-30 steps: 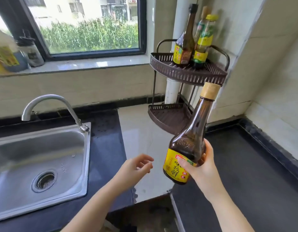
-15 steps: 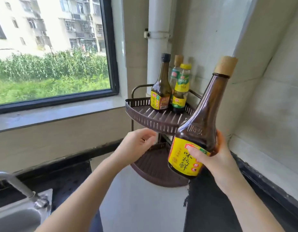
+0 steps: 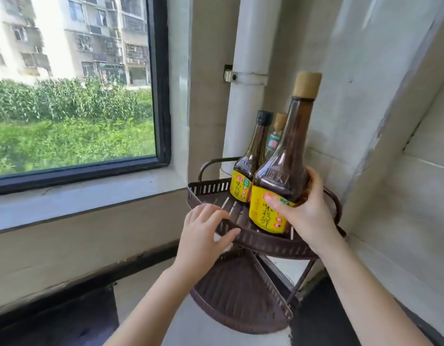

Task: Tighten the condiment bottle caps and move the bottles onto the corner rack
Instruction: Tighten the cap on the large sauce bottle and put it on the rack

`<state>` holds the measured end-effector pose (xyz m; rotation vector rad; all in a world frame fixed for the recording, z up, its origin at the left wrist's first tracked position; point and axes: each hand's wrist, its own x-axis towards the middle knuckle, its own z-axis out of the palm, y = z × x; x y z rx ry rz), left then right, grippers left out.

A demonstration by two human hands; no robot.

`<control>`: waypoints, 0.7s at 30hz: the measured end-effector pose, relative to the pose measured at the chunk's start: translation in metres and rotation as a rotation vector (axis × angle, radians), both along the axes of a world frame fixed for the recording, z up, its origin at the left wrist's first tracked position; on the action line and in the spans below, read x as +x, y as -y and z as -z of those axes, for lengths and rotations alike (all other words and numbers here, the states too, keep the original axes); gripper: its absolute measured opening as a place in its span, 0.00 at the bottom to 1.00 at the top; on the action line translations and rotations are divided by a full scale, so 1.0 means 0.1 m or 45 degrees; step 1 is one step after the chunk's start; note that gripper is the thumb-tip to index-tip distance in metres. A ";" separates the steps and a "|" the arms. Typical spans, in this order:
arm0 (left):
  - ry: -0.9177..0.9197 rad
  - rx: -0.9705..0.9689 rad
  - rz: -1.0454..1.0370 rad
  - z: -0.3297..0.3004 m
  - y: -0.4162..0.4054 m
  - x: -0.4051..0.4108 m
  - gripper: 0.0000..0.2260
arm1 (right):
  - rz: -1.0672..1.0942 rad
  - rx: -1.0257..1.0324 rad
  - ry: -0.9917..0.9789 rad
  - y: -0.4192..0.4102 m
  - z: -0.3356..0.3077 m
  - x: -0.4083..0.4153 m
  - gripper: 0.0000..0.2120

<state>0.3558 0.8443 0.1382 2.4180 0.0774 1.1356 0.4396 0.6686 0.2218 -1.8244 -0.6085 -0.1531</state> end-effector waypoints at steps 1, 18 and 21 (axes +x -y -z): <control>0.012 0.000 0.003 0.01 0.00 0.01 0.11 | 0.010 -0.021 0.003 0.00 0.03 0.01 0.41; 0.024 -0.011 -0.033 0.08 0.00 0.03 0.12 | 0.142 -0.271 0.048 -0.18 0.10 0.07 0.52; -0.072 -0.010 -0.021 0.00 0.01 -0.01 0.15 | 0.109 -0.267 0.000 -0.10 0.04 0.00 0.55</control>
